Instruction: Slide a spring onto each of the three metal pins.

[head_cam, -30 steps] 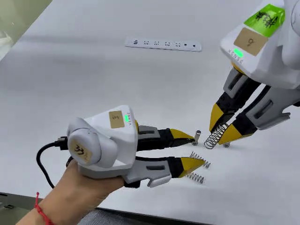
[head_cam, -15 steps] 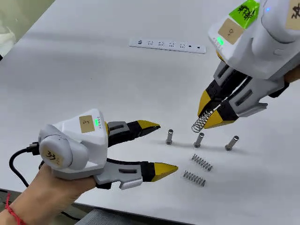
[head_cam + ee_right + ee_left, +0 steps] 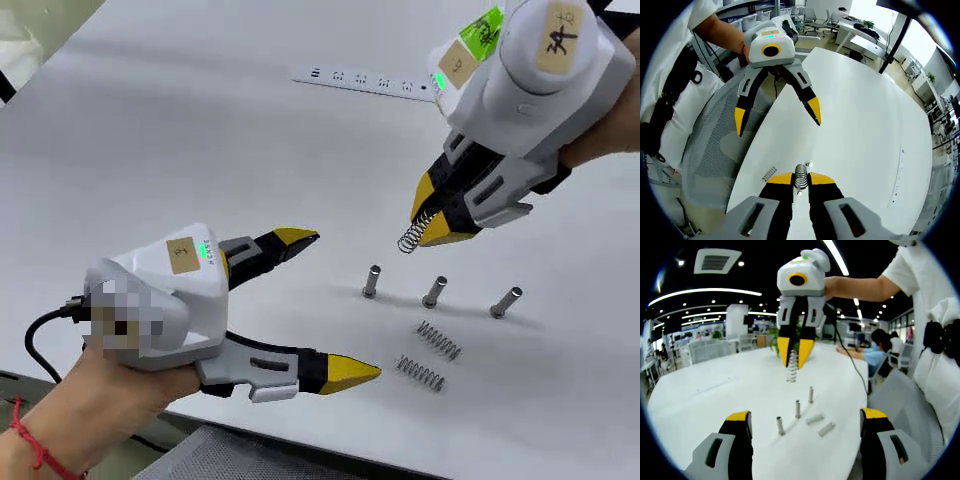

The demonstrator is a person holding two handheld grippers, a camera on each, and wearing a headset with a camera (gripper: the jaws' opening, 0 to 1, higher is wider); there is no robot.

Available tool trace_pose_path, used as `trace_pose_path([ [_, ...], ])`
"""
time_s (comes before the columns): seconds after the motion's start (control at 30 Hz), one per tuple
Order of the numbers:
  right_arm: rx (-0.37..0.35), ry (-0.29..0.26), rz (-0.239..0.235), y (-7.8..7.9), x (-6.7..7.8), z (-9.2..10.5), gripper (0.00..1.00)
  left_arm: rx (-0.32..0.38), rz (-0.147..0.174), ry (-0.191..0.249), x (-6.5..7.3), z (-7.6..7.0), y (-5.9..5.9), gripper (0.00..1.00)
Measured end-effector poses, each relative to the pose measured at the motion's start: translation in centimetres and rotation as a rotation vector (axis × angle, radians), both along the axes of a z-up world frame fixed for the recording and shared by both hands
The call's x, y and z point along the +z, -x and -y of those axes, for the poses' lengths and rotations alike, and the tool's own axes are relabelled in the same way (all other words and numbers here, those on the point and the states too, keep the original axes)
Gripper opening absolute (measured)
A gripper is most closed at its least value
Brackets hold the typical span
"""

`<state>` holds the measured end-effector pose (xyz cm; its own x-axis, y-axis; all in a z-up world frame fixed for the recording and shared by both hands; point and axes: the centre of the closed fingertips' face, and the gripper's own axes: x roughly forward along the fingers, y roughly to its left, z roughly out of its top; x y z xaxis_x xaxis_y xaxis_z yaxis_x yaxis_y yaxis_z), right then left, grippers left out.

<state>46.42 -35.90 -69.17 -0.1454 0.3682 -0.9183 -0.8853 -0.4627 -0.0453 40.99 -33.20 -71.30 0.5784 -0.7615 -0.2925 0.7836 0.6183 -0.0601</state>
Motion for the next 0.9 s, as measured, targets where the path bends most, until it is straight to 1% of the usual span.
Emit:
trace_pose_path([
  [0.1,-0.009,0.009,0.001,-0.5,-1.1,-0.5,0.12,0.001,-0.002,-0.007,-0.4,0.0,0.1,0.93],
  [0.2,-0.017,0.017,-0.001,-0.7,-2.0,-0.8,0.12,0.009,-0.006,0.010,-0.4,-0.1,0.1,0.94],
  [0.3,-0.021,0.029,0.004,-1.0,-2.8,-1.1,0.12,0.019,-0.011,0.017,-0.5,-0.2,0.1,0.96],
  [0.43,-0.033,0.038,-0.003,-1.4,-3.9,-1.6,0.12,0.022,-0.013,0.025,-0.5,-0.2,0.1,0.96],
  [0.6,-0.031,0.061,-0.004,-1.4,-5.4,-1.8,0.12,0.023,-0.014,0.037,-0.5,0.0,0.1,0.96],
  [0.73,-0.033,0.075,-0.009,-1.6,-6.1,-2.0,0.12,0.026,-0.013,0.045,-0.3,0.1,0.0,0.96],
  [0.77,-0.033,0.080,-0.008,-1.4,-6.2,-2.0,0.12,0.027,-0.013,0.049,-0.3,0.2,0.0,0.96],
  [0.9,-0.030,0.096,-0.007,-1.5,-6.9,-1.9,0.12,0.030,-0.012,0.057,-0.1,0.3,-0.1,0.96],
])
